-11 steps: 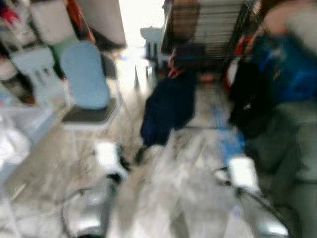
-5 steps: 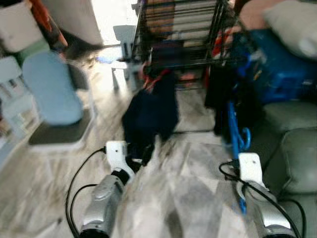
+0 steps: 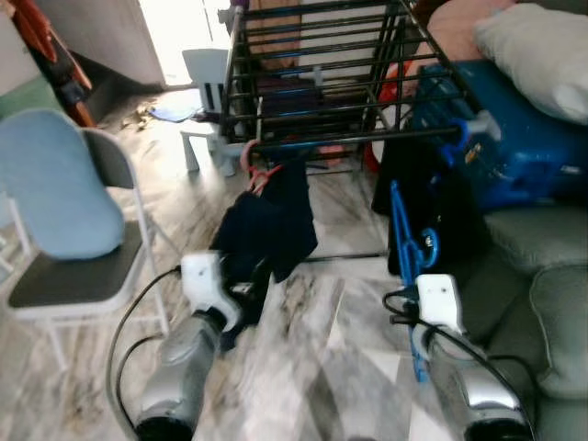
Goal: Hang hanger
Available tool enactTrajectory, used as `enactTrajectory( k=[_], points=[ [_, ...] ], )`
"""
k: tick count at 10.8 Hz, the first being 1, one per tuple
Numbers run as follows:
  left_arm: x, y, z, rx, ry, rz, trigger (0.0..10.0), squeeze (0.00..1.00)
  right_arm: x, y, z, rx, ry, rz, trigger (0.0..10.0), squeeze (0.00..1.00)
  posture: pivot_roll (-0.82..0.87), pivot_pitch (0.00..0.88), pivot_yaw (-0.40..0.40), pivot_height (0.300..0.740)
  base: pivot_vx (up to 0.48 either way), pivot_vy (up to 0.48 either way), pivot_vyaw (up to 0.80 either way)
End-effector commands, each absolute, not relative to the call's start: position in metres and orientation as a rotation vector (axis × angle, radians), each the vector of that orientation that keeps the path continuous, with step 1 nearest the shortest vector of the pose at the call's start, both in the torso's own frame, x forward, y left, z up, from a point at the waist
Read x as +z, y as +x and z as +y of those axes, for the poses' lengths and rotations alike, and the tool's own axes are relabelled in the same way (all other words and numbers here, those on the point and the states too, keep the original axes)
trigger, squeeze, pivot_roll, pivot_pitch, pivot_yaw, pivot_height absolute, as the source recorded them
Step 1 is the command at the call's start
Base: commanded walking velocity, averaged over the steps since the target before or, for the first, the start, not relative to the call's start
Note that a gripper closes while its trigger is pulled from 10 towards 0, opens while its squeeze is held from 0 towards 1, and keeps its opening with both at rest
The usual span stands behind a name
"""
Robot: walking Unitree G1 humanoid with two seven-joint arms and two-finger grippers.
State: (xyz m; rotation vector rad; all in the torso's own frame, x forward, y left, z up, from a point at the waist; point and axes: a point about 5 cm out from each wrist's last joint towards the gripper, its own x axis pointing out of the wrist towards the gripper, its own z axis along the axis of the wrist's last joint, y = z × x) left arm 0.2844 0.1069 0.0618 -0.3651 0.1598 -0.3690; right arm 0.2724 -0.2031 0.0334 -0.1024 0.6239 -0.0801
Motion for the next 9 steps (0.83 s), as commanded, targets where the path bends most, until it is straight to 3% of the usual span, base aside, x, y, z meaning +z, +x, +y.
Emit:
enactTrajectory(
  k=[1, 5, 9],
  points=[
    [0.061, 0.285, 0.120, -0.340, -0.340, 0.164, 10.0, 0.00, 0.035, 0.276, -0.193, -0.043, -0.074, 0.621, 10.0, 0.00, -0.25, 0.000, 0.071, 0.740, 0.292, 0.382, 0.00],
    [0.059, 0.285, 0.115, -0.348, -0.344, 0.182, 10.0, 0.00, 0.045, 0.289, -0.198, -0.039, -0.063, 0.604, 10.0, 0.00, -0.24, 0.000, 0.077, 0.740, 0.305, 0.369, 0.00],
    [0.057, 0.284, 0.113, -0.363, -0.323, 0.196, 10.0, 0.00, 0.054, 0.301, -0.213, -0.099, -0.042, 0.576, 10.0, 0.00, -0.25, 0.000, 0.080, 0.740, 0.469, 0.000, 0.00]
  ],
)
